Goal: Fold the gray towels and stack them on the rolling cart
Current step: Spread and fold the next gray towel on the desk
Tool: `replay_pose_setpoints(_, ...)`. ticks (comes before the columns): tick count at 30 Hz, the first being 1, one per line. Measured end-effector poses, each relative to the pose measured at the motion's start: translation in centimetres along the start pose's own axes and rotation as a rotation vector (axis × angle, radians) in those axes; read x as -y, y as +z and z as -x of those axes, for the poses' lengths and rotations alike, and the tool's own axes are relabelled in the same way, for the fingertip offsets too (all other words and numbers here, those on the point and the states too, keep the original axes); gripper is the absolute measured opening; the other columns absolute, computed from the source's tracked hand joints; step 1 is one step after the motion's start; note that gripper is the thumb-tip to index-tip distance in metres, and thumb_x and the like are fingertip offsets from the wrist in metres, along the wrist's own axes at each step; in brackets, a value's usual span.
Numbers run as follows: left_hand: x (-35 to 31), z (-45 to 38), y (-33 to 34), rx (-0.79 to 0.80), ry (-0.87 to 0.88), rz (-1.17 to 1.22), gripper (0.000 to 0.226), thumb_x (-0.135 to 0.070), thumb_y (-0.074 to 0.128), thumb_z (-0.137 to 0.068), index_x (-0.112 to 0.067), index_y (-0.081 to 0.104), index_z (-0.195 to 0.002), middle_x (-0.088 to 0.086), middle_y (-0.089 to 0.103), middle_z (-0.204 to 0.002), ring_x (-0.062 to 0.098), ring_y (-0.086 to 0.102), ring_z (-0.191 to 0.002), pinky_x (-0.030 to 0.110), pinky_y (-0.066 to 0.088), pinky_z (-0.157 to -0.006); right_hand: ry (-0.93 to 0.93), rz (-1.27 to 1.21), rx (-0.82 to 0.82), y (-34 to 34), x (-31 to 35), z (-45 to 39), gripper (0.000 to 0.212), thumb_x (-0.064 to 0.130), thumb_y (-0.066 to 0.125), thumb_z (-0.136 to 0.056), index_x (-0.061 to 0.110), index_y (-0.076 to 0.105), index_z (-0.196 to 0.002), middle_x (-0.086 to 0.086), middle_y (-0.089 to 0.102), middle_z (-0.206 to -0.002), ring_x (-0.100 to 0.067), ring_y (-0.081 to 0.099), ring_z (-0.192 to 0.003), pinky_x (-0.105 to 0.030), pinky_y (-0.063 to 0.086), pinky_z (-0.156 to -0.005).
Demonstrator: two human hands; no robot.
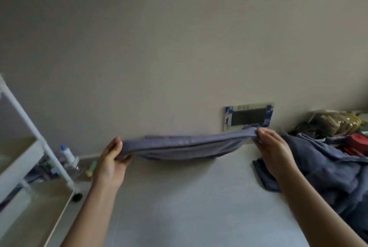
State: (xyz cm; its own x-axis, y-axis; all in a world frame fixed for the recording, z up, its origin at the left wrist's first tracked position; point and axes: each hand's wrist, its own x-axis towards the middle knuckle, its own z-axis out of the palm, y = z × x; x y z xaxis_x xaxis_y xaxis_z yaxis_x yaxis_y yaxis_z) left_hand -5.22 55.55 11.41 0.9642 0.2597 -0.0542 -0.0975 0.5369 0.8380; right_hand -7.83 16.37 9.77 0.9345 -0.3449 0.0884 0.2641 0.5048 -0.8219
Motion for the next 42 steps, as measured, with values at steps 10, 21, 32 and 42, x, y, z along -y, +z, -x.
replay_pose_setpoints(10,11.6,10.9,-12.0,-0.287,-0.364,-0.074,0.033,-0.007,0.045,-0.095,-0.021,0.068,-0.075,-0.006,0.065,-0.074,0.006,0.066,-0.062,0.034,0.051,-0.07,0.319,0.278,-0.06,-10.7,-9.2,11.6,0.082,0.05,0.092,-0.027,-0.002,0.062,-0.082,-0.006,0.07,-0.075,-0.011,0.067,-0.075,-0.017,0.055,-0.074)
replay_pose_setpoints(21,12.7,14.5,-15.1,-0.31,-0.431,-0.254,0.018,0.001,0.051,-0.09,-0.014,0.061,-0.092,0.002,0.061,-0.09,0.015,0.056,-0.084,0.03,0.042,-0.074,0.349,0.472,-0.049,-14.3,-11.1,14.7,0.066,0.058,0.088,-0.035,0.008,0.072,-0.075,-0.011,0.069,-0.082,-0.014,0.067,-0.078,-0.021,0.056,-0.076)
replay_pose_setpoints(32,14.5,3.1,-13.2,-0.401,-0.466,-0.033,0.011,-0.009,0.049,-0.095,-0.009,0.059,-0.09,0.003,0.063,-0.088,0.012,0.059,-0.083,0.017,0.056,-0.059,0.425,0.347,-0.182,-9.5,-14.5,5.9,0.042,0.037,0.074,-0.076,0.003,0.064,-0.099,-0.008,0.067,-0.086,-0.017,0.066,-0.083,-0.022,0.055,-0.071)
replay_pose_setpoints(42,19.0,-3.1,-14.9,-0.198,-0.443,-0.866,0.013,-0.01,0.062,-0.088,-0.007,0.062,-0.076,0.004,0.057,-0.058,0.012,0.053,-0.051,0.02,0.039,-0.045,0.528,0.93,-0.218,-9.1,-20.4,-0.2,0.019,0.008,0.067,-0.084,0.001,0.065,-0.101,-0.007,0.067,-0.076,-0.018,0.06,-0.066,-0.028,0.054,-0.064)
